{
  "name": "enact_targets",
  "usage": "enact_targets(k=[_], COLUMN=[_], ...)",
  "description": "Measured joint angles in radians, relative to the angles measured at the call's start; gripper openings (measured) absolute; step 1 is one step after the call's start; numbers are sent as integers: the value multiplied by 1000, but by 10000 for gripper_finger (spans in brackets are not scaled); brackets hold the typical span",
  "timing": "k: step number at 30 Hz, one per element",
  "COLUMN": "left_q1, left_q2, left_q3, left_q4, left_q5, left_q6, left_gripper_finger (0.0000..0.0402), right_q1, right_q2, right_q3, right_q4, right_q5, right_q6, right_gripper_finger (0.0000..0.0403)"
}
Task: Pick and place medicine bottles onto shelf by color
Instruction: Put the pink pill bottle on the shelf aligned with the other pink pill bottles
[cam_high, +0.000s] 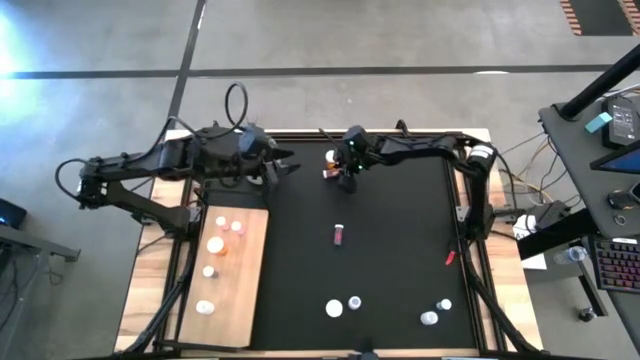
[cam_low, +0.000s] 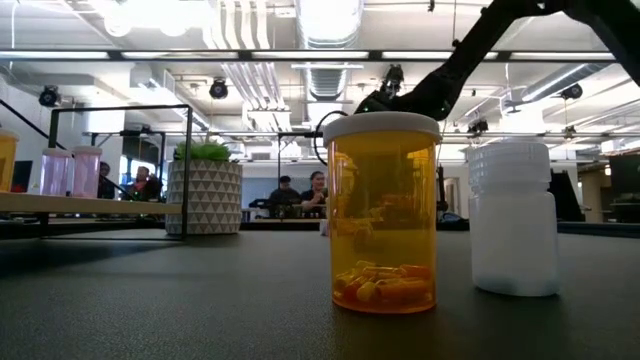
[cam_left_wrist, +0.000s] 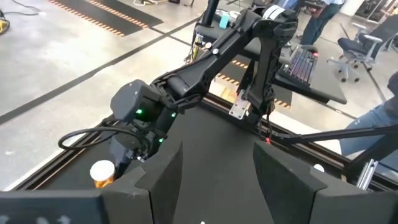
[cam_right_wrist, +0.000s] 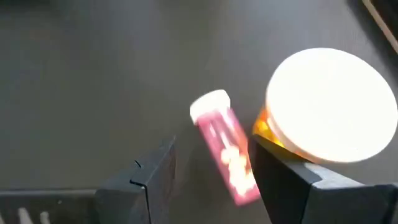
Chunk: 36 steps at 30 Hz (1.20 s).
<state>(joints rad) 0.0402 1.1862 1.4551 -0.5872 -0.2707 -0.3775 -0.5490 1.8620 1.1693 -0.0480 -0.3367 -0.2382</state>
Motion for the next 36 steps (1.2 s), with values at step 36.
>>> enact_targets(k=[36], left_q1=[26], left_q2=[18], left_q3=[-1], left_q4=[3], left_q5=[-3], left_q6=[27], left_gripper_finger=[180], right_q1=[15], right_q2=[-217], right_q3=[-37], right_q4=[-298], right_q5=[40], right_q6=[23], right_gripper_finger=[96])
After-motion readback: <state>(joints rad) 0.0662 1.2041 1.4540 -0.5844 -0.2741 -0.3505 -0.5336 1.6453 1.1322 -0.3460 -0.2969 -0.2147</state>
